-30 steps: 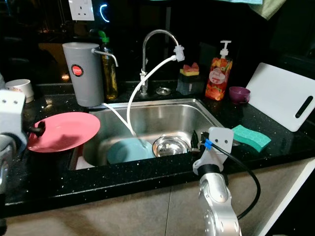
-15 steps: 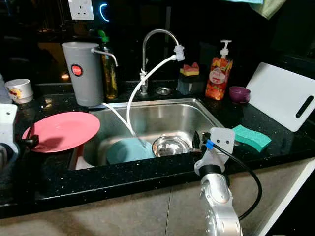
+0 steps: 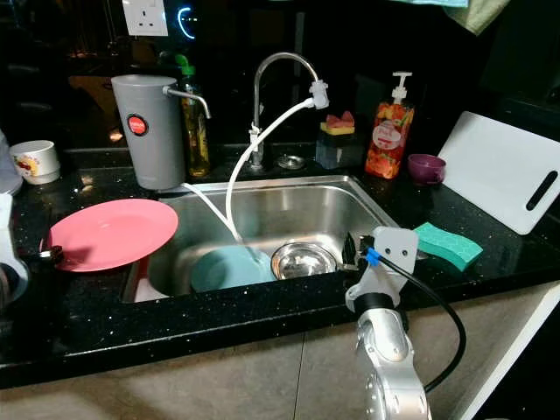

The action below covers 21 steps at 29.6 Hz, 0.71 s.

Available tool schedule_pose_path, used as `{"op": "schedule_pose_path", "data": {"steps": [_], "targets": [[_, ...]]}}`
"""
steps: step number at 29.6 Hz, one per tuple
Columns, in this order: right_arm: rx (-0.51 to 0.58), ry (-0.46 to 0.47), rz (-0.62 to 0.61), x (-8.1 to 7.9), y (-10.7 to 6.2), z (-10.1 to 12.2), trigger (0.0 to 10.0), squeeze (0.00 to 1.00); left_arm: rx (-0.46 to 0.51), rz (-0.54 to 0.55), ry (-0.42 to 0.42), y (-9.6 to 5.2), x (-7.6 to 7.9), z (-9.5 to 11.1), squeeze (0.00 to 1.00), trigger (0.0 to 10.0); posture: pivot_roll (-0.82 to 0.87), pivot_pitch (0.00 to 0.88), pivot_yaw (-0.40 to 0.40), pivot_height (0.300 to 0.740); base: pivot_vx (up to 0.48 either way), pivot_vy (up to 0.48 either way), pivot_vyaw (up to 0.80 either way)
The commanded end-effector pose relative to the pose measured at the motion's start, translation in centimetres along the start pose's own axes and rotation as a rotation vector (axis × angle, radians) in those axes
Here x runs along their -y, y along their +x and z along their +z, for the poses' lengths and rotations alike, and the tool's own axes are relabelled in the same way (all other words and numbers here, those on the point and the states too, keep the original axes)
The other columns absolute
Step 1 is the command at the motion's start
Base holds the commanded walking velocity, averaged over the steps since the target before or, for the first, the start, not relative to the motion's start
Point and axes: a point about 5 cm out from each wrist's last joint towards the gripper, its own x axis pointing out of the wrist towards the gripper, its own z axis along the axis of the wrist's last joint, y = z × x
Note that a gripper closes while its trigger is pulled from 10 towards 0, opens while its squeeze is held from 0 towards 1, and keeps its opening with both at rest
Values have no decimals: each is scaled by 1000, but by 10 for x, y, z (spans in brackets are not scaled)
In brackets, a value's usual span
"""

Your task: Kitchen organization

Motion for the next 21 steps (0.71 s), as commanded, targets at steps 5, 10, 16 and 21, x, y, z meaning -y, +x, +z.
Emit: {"op": "schedule_pose_path", "data": {"steps": [5, 10, 16, 21], "targets": [[5, -7, -1, 1, 1, 0, 10000, 0, -47, 0, -46, 4, 3, -8, 0, 4863, 114, 16, -51, 740, 0, 0, 0], [5, -7, -1, 1, 1, 0, 10000, 0, -54, 11, -65, 4, 3, -10, 0, 1176, 112, 15, -53, 740, 0, 0, 0], [4, -7, -1, 1, 1, 0, 10000, 0, -50, 22, -81, 4, 3, -10, 0, 0, 111, 20, -54, 740, 0, 0, 0], [4, -6, -3, 1, 1, 0, 10000, 0, -18, 66, -95, 3, -1, -3, 0, 0, 112, 21, -52, 740, 0, 0, 0]]}}
